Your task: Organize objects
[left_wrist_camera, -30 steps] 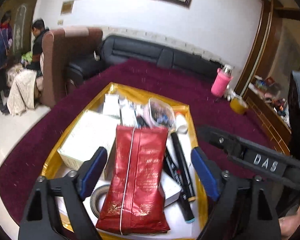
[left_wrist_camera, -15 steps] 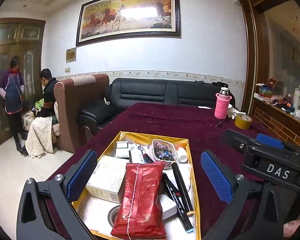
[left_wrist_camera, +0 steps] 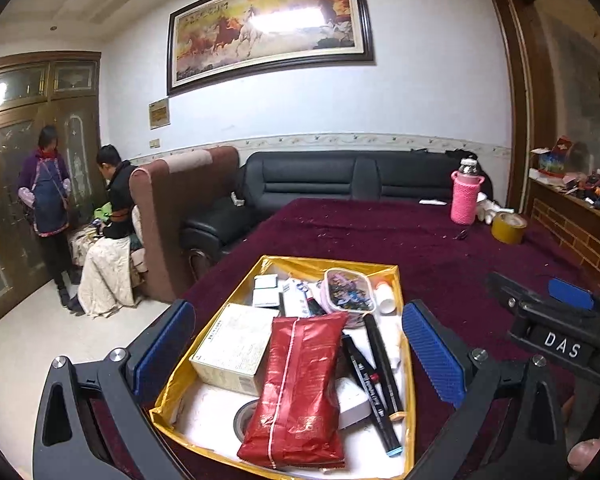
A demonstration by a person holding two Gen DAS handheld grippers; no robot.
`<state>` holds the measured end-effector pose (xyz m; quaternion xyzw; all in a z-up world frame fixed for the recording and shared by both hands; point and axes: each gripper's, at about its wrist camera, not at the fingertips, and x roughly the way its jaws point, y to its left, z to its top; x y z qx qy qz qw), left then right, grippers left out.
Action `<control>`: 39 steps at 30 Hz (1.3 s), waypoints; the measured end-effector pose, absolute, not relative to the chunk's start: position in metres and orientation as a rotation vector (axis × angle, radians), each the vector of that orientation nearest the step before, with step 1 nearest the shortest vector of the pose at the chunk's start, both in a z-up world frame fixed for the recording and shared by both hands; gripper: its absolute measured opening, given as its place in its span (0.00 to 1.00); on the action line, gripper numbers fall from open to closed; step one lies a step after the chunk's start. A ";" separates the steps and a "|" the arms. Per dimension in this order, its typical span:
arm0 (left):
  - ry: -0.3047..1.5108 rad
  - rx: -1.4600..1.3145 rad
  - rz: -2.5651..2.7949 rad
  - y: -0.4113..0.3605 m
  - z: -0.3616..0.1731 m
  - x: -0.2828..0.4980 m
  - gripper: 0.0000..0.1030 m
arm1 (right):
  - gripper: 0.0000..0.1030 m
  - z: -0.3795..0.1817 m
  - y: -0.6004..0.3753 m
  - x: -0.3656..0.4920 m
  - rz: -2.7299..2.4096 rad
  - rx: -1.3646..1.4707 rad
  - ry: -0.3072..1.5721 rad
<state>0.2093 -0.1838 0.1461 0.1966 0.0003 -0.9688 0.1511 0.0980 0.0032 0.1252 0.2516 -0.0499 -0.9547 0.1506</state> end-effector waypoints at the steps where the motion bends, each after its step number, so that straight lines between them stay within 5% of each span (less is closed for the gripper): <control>1: 0.001 0.571 -2.775 -0.184 0.145 0.209 1.00 | 0.98 0.122 0.003 0.097 -2.743 0.737 -0.134; 16: 0.165 0.638 -2.718 -0.215 0.136 0.204 1.00 | 1.00 0.103 -0.036 0.119 -2.741 0.711 0.200; 39: 0.127 0.736 -2.632 -0.215 0.125 0.197 1.00 | 1.00 0.095 -0.057 0.128 -2.692 0.735 0.314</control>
